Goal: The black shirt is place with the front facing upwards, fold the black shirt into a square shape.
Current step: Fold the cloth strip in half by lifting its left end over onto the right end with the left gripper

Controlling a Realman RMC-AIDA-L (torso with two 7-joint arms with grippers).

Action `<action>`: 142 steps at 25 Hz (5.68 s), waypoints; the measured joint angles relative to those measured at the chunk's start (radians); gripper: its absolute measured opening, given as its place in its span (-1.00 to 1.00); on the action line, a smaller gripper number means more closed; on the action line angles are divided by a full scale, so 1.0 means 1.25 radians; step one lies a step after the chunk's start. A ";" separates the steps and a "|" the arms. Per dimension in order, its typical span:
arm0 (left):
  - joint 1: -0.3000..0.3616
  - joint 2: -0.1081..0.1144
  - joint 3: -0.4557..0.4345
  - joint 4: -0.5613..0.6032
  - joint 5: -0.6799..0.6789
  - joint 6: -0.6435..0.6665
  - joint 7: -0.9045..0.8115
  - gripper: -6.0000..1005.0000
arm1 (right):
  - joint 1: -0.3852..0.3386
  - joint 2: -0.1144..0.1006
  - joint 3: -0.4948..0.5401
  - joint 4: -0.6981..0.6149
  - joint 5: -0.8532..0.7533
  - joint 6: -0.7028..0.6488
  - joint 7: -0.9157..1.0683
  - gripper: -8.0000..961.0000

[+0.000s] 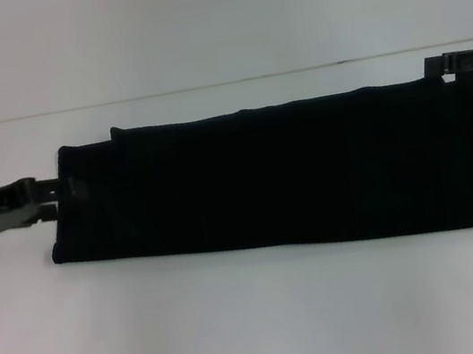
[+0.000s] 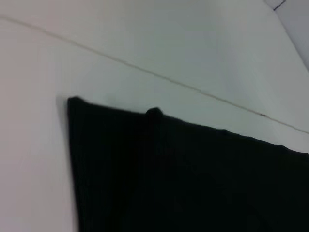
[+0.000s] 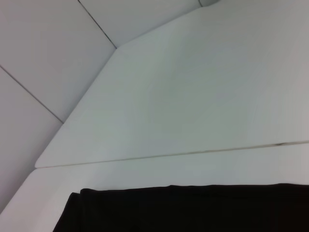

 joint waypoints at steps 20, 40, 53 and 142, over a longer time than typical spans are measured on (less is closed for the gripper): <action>-0.008 0.012 -0.001 -0.085 0.114 0.018 -0.146 0.67 | 0.006 0.000 0.005 0.009 0.002 0.030 -0.044 0.72; -0.053 0.011 0.047 -0.152 0.123 -0.104 -0.147 0.67 | 0.005 0.003 0.007 0.009 0.006 0.029 -0.045 0.72; -0.072 0.009 0.057 -0.152 0.139 -0.147 -0.144 0.67 | -0.005 0.000 0.007 0.009 0.035 0.023 -0.045 0.72; -0.178 -0.222 -0.069 -0.076 -0.211 0.020 0.261 -0.90 | -0.084 -0.040 0.055 0.044 0.141 0.013 -0.109 0.70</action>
